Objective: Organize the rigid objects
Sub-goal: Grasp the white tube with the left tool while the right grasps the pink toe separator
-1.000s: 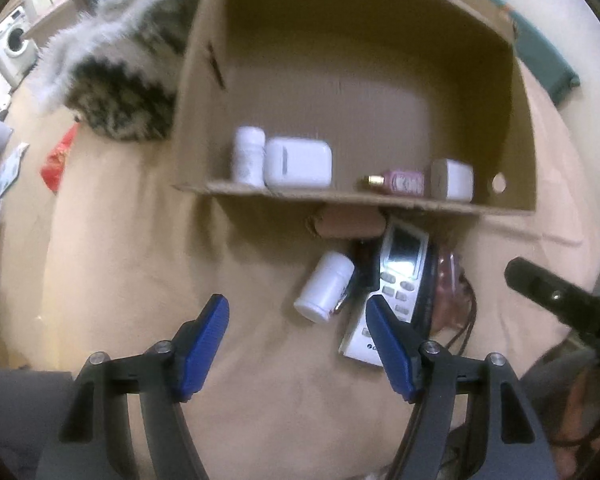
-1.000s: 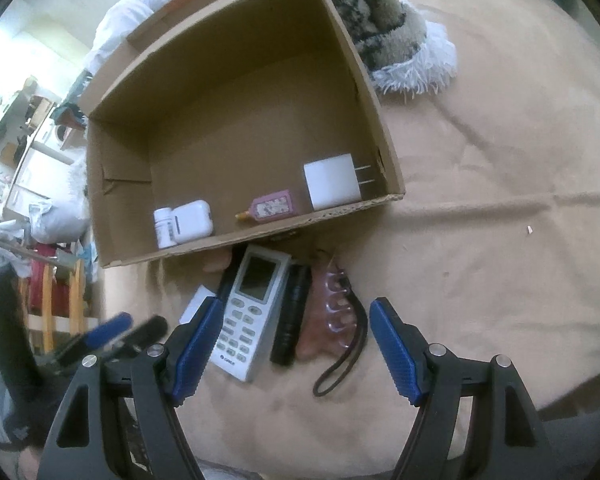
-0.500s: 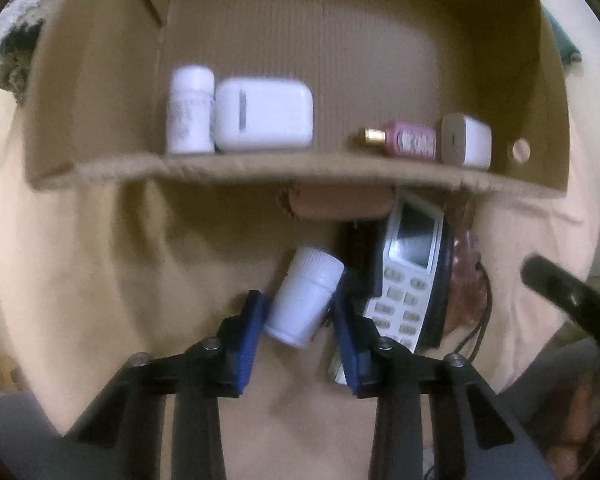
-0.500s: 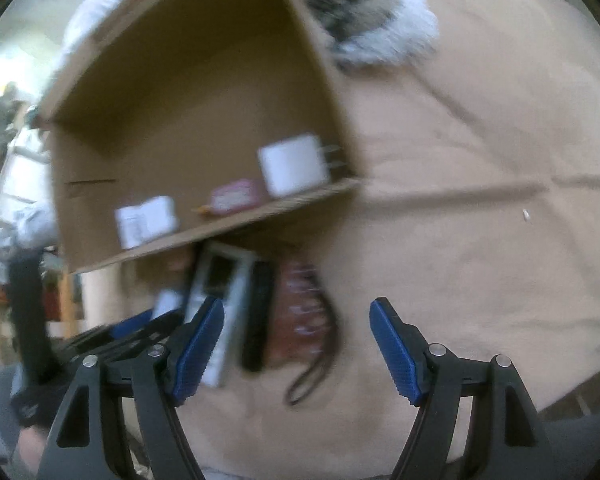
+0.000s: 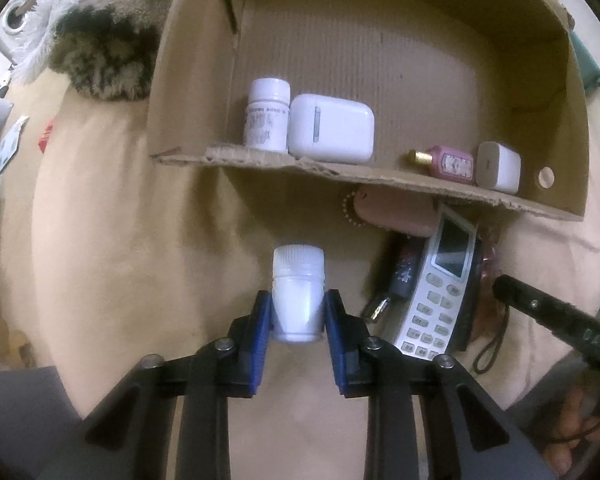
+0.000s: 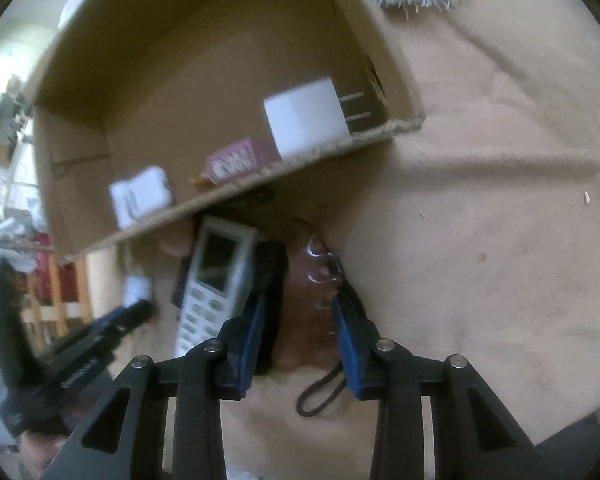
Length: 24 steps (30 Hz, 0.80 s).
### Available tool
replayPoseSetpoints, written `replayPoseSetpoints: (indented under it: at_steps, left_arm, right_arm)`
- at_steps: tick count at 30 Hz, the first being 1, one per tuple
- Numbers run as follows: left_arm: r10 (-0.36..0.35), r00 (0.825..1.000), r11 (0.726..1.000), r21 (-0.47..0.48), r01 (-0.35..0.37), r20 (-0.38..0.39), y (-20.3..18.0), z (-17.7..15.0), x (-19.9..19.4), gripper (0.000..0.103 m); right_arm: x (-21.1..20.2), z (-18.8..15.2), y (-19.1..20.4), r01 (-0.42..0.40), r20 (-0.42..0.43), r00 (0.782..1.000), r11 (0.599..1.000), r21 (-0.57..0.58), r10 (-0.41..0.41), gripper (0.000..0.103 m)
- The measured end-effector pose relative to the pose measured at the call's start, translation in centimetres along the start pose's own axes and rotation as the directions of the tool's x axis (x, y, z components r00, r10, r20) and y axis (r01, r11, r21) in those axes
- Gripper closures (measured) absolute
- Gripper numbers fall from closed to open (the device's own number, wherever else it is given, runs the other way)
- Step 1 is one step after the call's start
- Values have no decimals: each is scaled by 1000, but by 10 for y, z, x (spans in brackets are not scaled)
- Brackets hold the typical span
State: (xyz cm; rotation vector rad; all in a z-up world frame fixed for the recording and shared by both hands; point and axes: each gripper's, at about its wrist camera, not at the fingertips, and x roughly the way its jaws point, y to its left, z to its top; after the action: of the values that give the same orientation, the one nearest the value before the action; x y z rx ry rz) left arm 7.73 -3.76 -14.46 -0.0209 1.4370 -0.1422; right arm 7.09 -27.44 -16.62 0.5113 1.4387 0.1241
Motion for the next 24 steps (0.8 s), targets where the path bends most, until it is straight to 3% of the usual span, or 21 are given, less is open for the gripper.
replayPoseSetpoints:
  at_steps: [2,9,11,13,17,24]
  left_arm:
    - [7,1000,1000,2,-7,-3,-8,-4,6,79]
    - [43,999,999,23,-43,-9,-5,5,24,79]
    - [53,999,998,30,-53,-10,-13,5,29,79]
    - [58,998,998,37,-58,-7,-16,4,31,79]
    - [56,998,998,35,-55,-3,-21,3,35,79]
    - [38,999,999,-3,-38,9,-8,-4,24,79]
  right_arm:
    - [4,1,4,62,-10,998,998,-27,-62,65]
    - [26,1,20,150,-34,987,982,-118,-155,56]
    - [31,0,34,217,-4,975,959,-180,-222,55]
    - [35,-3,46,259,29,965,939,-225,-260,60]
    - [21,0,34,186,47,983,968,-167,-180,68]
    - [-16,-9,25,-6,103,994,994,-108,18,69]
